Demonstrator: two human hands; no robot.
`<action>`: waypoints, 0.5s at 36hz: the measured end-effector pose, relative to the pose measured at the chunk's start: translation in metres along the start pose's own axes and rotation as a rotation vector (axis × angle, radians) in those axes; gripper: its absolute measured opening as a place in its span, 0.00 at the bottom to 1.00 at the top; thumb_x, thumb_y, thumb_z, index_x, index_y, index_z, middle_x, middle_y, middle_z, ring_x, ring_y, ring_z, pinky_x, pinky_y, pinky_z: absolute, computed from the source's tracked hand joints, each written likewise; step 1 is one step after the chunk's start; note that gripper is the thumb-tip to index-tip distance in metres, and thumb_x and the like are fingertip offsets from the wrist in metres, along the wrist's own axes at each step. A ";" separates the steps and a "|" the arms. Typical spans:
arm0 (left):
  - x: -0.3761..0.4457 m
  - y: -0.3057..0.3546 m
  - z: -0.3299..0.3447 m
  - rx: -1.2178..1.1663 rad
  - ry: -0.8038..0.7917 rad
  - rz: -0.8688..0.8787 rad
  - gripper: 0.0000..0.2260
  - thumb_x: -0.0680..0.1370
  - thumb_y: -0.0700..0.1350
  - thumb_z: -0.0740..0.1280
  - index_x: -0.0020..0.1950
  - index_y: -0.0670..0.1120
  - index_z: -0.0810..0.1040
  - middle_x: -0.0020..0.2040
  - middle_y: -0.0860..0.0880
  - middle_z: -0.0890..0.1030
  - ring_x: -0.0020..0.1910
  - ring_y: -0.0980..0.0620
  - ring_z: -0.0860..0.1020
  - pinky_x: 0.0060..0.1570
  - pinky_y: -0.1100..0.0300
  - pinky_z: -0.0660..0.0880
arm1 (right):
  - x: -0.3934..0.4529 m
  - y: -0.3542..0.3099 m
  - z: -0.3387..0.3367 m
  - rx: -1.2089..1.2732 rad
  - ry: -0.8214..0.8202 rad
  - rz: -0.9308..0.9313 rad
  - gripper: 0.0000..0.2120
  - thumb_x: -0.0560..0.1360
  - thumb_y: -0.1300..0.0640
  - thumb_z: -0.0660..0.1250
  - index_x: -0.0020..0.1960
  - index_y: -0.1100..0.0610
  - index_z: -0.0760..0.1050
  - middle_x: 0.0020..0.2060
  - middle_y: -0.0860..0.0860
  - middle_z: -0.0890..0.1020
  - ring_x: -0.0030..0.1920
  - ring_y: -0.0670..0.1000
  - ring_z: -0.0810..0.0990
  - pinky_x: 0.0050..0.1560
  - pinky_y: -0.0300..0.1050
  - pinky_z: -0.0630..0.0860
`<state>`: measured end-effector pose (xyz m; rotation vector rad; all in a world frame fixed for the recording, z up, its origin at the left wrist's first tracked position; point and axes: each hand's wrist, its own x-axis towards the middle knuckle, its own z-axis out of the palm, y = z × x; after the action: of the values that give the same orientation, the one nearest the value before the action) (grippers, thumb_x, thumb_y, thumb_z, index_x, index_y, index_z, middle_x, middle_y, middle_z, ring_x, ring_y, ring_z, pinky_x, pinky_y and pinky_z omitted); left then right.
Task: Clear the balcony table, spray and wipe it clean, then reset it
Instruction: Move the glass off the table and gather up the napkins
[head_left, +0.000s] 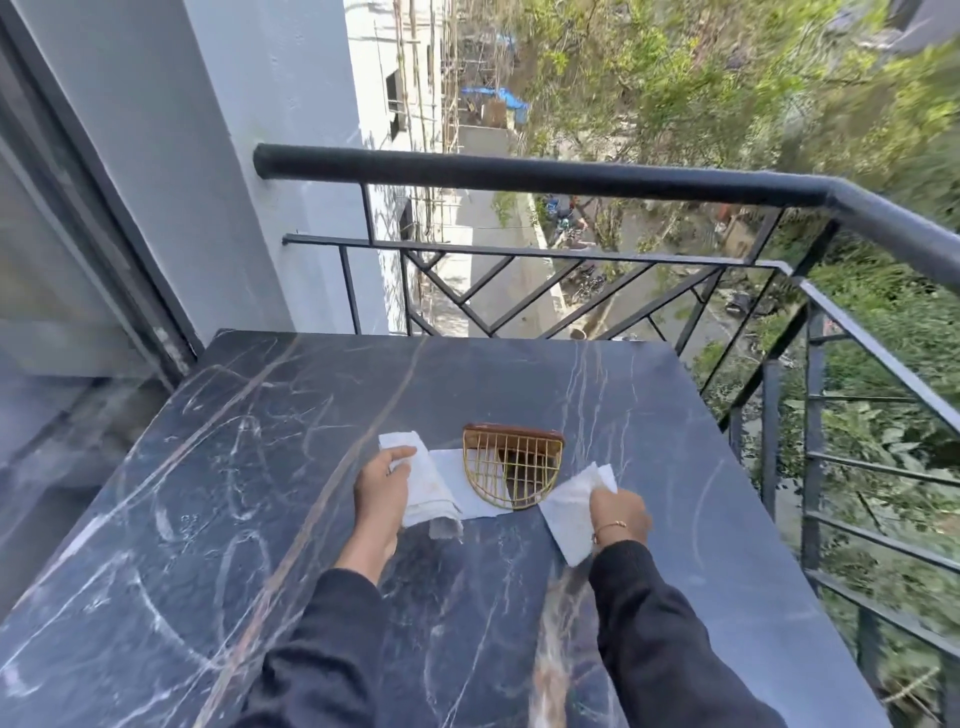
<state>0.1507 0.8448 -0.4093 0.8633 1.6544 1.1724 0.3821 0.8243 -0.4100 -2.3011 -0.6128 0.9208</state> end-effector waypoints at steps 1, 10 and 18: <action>0.000 0.000 0.001 -0.001 -0.004 0.004 0.13 0.79 0.34 0.57 0.52 0.46 0.79 0.51 0.45 0.76 0.47 0.47 0.73 0.47 0.59 0.68 | -0.001 -0.003 -0.003 0.038 0.030 -0.012 0.17 0.78 0.58 0.57 0.58 0.69 0.74 0.59 0.65 0.77 0.60 0.64 0.74 0.58 0.50 0.71; -0.012 0.017 0.011 -0.042 -0.071 0.007 0.12 0.78 0.34 0.59 0.49 0.46 0.79 0.41 0.49 0.76 0.40 0.51 0.72 0.40 0.58 0.67 | -0.036 -0.062 -0.014 0.330 0.051 -0.331 0.18 0.62 0.49 0.55 0.39 0.63 0.72 0.37 0.58 0.75 0.40 0.58 0.72 0.40 0.43 0.68; -0.023 0.034 -0.004 -0.189 -0.128 -0.094 0.12 0.79 0.50 0.63 0.40 0.48 0.82 0.44 0.43 0.81 0.42 0.47 0.77 0.41 0.56 0.70 | -0.093 -0.093 0.018 0.585 -0.525 -0.360 0.04 0.59 0.60 0.60 0.34 0.56 0.68 0.30 0.51 0.67 0.31 0.50 0.64 0.29 0.35 0.61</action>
<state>0.1567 0.8331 -0.3701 0.7182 1.4402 1.1629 0.2900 0.8428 -0.3161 -1.3806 -0.8073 1.3179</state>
